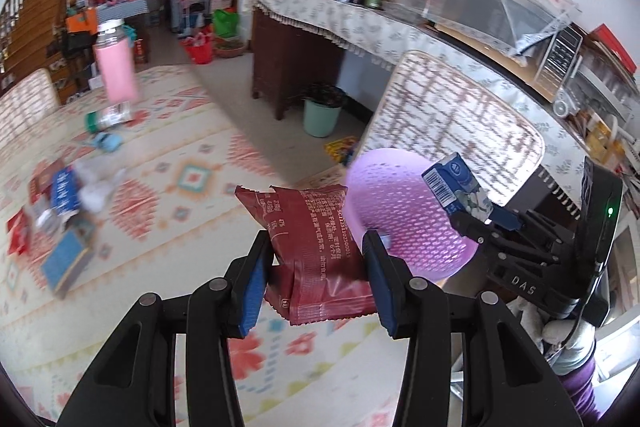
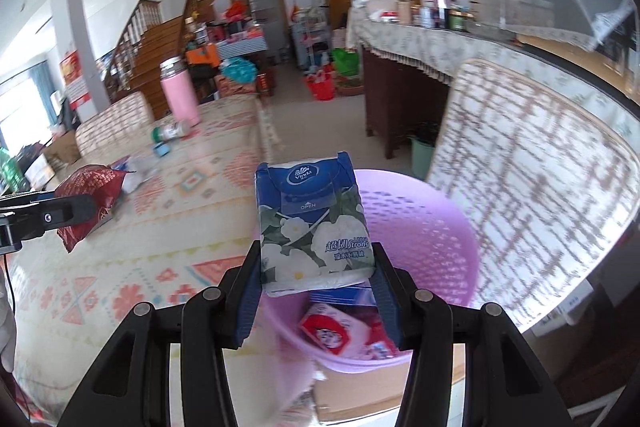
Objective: Collect trash
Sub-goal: 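Carry the snack bag and tissue pack to the pink basket and release, then move both open tools back toward the table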
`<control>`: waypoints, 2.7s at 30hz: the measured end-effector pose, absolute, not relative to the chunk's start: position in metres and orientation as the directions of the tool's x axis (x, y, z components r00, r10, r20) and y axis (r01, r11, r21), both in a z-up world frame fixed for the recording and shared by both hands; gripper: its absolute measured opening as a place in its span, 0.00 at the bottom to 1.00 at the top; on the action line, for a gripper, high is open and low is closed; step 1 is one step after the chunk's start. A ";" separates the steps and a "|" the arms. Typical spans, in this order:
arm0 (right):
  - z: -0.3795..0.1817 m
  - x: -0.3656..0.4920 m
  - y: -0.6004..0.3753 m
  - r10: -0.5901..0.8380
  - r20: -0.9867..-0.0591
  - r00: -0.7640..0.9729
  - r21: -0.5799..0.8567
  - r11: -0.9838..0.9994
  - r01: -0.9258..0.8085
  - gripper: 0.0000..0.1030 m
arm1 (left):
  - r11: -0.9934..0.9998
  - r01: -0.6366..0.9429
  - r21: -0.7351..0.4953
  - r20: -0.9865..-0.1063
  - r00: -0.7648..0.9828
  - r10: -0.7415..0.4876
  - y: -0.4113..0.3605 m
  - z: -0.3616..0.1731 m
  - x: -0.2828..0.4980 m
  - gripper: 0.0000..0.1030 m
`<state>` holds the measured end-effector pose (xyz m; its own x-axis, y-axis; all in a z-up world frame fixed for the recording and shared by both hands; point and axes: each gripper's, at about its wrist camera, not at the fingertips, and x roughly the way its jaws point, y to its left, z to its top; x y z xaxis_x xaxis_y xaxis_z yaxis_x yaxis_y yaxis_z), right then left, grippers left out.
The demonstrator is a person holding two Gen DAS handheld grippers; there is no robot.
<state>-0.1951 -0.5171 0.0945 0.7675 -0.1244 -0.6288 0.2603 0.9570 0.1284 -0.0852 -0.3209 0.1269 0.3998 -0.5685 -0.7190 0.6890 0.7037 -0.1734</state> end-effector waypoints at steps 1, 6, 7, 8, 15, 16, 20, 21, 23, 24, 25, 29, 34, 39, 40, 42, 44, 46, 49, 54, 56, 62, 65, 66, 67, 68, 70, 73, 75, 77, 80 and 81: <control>0.093 -0.199 -0.525 -0.133 -0.630 0.765 0.131 0.953 0.273 0.53 | 0.698 0.693 -0.178 -0.720 0.392 -0.573 -0.328 0.126 -0.085 0.44; 0.086 -0.206 -0.550 -0.150 -0.639 0.754 0.143 0.940 0.309 0.53 | 0.662 0.719 -0.212 -0.724 0.339 -0.601 -0.372 0.122 -0.081 0.44; 0.084 -0.207 -0.555 -0.152 -0.642 0.751 0.146 0.938 0.315 0.53 | 0.654 0.723 -0.222 -0.724 0.327 -0.607 -0.380 0.120 -0.079 0.44; 0.083 -0.207 -0.558 -0.152 -0.645 0.749 0.148 0.936 0.318 0.53 | 0.648 0.725 -0.232 -0.726 0.315 -0.612 -0.387 0.118 -0.078 0.44; 0.073 -0.199 -0.574 -0.150 -0.653 0.742 0.155 0.933 0.325 0.57 | 0.617 0.742 -0.262 -0.719 0.276 -0.638 -0.424 0.106 -0.066 0.66; 0.072 -0.198 -0.576 -0.152 -0.651 0.743 0.159 0.931 0.330 0.59 | 0.616 0.740 -0.271 -0.713 0.275 -0.645 -0.423 0.106 -0.065 0.72; 0.071 -0.195 -0.584 -0.134 -0.640 0.756 0.200 0.922 0.333 0.68 | 0.622 0.728 -0.287 -0.707 0.277 -0.650 -0.421 0.108 -0.057 0.72; 0.070 -0.194 -0.584 -0.133 -0.640 0.757 0.202 0.921 0.334 0.68 | 0.626 0.728 -0.278 -0.707 0.286 -0.647 -0.418 0.109 -0.057 0.72; 0.070 -0.191 -0.585 -0.128 -0.641 0.756 0.208 0.920 0.333 0.68 | 0.638 0.727 -0.255 -0.708 0.309 -0.635 -0.412 0.110 -0.058 0.72; 0.070 -0.190 -0.584 -0.126 -0.643 0.756 0.210 0.920 0.332 0.68 | 0.643 0.725 -0.247 -0.708 0.318 -0.631 -0.408 0.110 -0.057 0.72; 0.069 -0.189 -0.582 -0.121 -0.643 0.756 0.211 0.921 0.327 0.68 | 0.650 0.722 -0.238 -0.708 0.329 -0.624 -0.405 0.110 -0.057 0.72; 0.067 -0.184 -0.574 -0.108 -0.645 0.757 0.208 0.928 0.310 0.68 | 0.687 0.699 -0.198 -0.721 0.371 -0.585 -0.387 0.108 -0.056 0.72; 0.071 -0.176 -0.559 -0.096 -0.643 0.760 0.200 0.937 0.287 0.68 | 0.733 0.662 -0.156 -0.731 0.422 -0.537 -0.358 0.106 -0.051 0.72; 0.077 -0.168 -0.538 -0.080 -0.641 0.763 0.190 0.947 0.259 0.68 | 0.775 0.617 -0.138 -0.730 0.466 -0.501 -0.318 0.107 -0.043 0.72; 0.078 -0.166 -0.533 -0.078 -0.642 0.763 0.186 0.949 0.253 0.68 | 0.784 0.606 -0.133 -0.729 0.476 -0.492 -0.309 0.108 -0.042 0.72; 0.080 -0.163 -0.523 -0.071 -0.643 0.763 0.177 0.955 0.239 0.68 | 0.802 0.584 -0.121 -0.726 0.498 -0.473 -0.293 0.108 -0.039 0.72; 0.083 -0.159 -0.509 -0.064 -0.645 0.761 0.165 0.962 0.220 0.68 | 0.822 0.560 -0.109 -0.725 0.521 -0.451 -0.276 0.108 -0.036 0.72; 0.086 -0.154 -0.495 -0.057 -0.646 0.761 0.153 0.967 0.203 0.68 | 0.841 0.533 -0.093 -0.724 0.544 -0.424 -0.258 0.107 -0.033 0.72; 0.090 -0.148 -0.476 -0.047 -0.646 0.762 0.140 0.974 0.179 0.68 | 0.867 0.495 -0.051 -0.718 0.586 -0.377 -0.234 0.104 -0.032 0.72; 0.097 -0.135 -0.439 -0.034 -0.648 0.761 0.111 0.984 0.138 0.68 | 0.895 0.445 0.025 -0.691 0.655 -0.306 -0.198 0.105 -0.035 0.72; 0.099 -0.131 -0.425 -0.027 -0.649 0.760 0.100 0.988 0.121 0.68 | 0.900 0.434 0.040 -0.680 0.672 -0.294 -0.187 0.106 -0.037 0.72; 0.105 -0.116 -0.379 -0.004 -0.648 0.762 0.071 0.995 0.066 0.68 | 0.915 0.399 0.065 -0.651 0.712 -0.264 -0.150 0.112 -0.038 0.72; 0.107 -0.108 -0.357 0.011 -0.650 0.760 0.064 0.997 0.041 0.68 | 0.923 0.377 0.073 -0.643 0.726 -0.245 -0.131 0.114 -0.037 0.72; 0.107 -0.105 -0.349 0.015 -0.650 0.760 0.061 0.998 0.032 0.68 | 0.926 0.371 0.073 -0.642 0.728 -0.241 -0.125 0.114 -0.036 0.72; 0.107 -0.102 -0.342 0.020 -0.651 0.759 0.058 0.998 0.024 0.68 | 0.928 0.365 0.073 -0.642 0.729 -0.236 -0.119 0.114 -0.035 0.72; 0.108 -0.100 -0.337 0.024 -0.652 0.758 0.056 0.998 0.016 0.68 | 0.931 0.358 0.073 -0.641 0.732 -0.231 -0.114 0.113 -0.034 0.72; 0.109 -0.095 -0.324 0.034 -0.653 0.756 0.050 0.999 -0.001 0.68 | 0.936 0.343 0.072 -0.641 0.735 -0.220 -0.102 0.113 -0.031 0.72; 0.108 -0.085 -0.307 0.047 -0.656 0.753 0.043 0.999 -0.025 0.68 | 0.944 0.321 0.070 -0.645 0.737 -0.203 -0.085 0.111 -0.026 0.72; 0.108 -0.080 -0.297 0.056 -0.659 0.750 0.042 0.998 -0.038 0.68 | 0.949 0.307 0.069 -0.648 0.737 -0.191 -0.076 0.110 -0.022 0.72; 0.107 -0.073 -0.287 0.067 -0.661 0.747 0.040 0.998 -0.053 0.68 | 0.954 0.292 0.073 -0.651 0.738 -0.176 -0.067 0.109 -0.017 0.72; 0.104 -0.062 -0.274 0.081 -0.667 0.741 0.041 0.997 -0.072 0.68 | 0.959 0.273 0.076 -0.659 0.736 -0.157 -0.055 0.107 -0.009 0.72; 0.103 -0.057 -0.269 0.088 -0.670 0.738 0.042 0.996 -0.080 0.68 | 0.961 0.266 0.078 -0.661 0.735 -0.149 -0.051 0.106 -0.006 0.72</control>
<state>-0.0567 -0.2690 0.1028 0.7376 0.0877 -0.6696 -0.0803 0.9959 0.0419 -0.0065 -0.0509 0.1058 0.7349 -0.1494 -0.6615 0.2657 0.9609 0.0783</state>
